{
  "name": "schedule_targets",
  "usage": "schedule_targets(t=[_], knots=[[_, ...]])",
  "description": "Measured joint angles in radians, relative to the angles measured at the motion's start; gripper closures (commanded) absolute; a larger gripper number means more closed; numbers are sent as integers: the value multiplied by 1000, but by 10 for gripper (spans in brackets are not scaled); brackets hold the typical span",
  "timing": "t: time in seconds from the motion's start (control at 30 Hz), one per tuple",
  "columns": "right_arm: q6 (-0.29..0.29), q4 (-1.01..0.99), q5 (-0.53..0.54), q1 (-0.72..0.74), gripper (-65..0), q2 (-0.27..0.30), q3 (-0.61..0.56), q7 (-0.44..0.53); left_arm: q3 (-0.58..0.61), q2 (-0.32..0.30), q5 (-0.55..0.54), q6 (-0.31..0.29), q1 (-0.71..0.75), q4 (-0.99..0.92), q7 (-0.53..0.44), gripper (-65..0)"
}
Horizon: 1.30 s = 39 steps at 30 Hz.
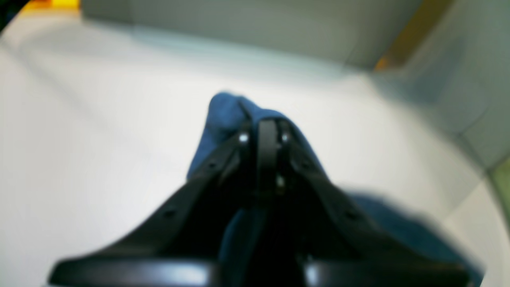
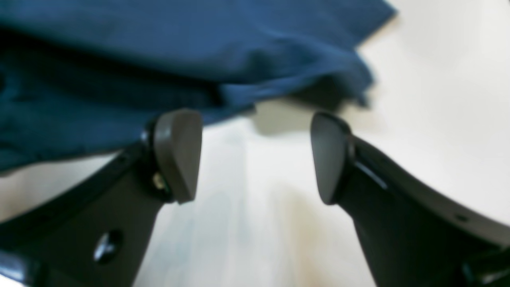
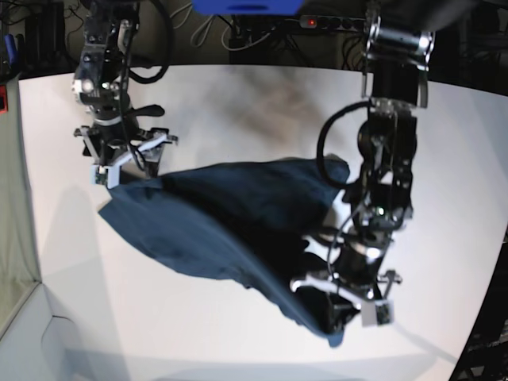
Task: Layout the t-shirt on the table in an organized manner, then fold the t-shirt properly
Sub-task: 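Lower the left gripper and grasp another edge of the shirt, then lift the shirt with both grippers and pull the edges apart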
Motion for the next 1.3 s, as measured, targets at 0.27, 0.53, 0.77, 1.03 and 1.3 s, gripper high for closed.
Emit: schedule_targets(t=[0.27,0.53,0.77,1.03,1.3], knots=[[4,-1,-2,-4,-436,2,-14,2,6,97,9,-2,-294,-468,-12,-4],[4,-1,-1,-6,-436,2,-10,-2,6,100,6,5,-550,-1100,-352,-210],[3,-1,-2,-7,-436,2,-14,-1,7,109,7,3,-595,-1125,-364,-630],[3,0,-1,0,-436,2,-11,-2,8,79,7,1,-219,-651,-145,-650],[4,-2,-2,2,-436,26,-13,-2,2,-6,10,4,198,-44,-33,-650]])
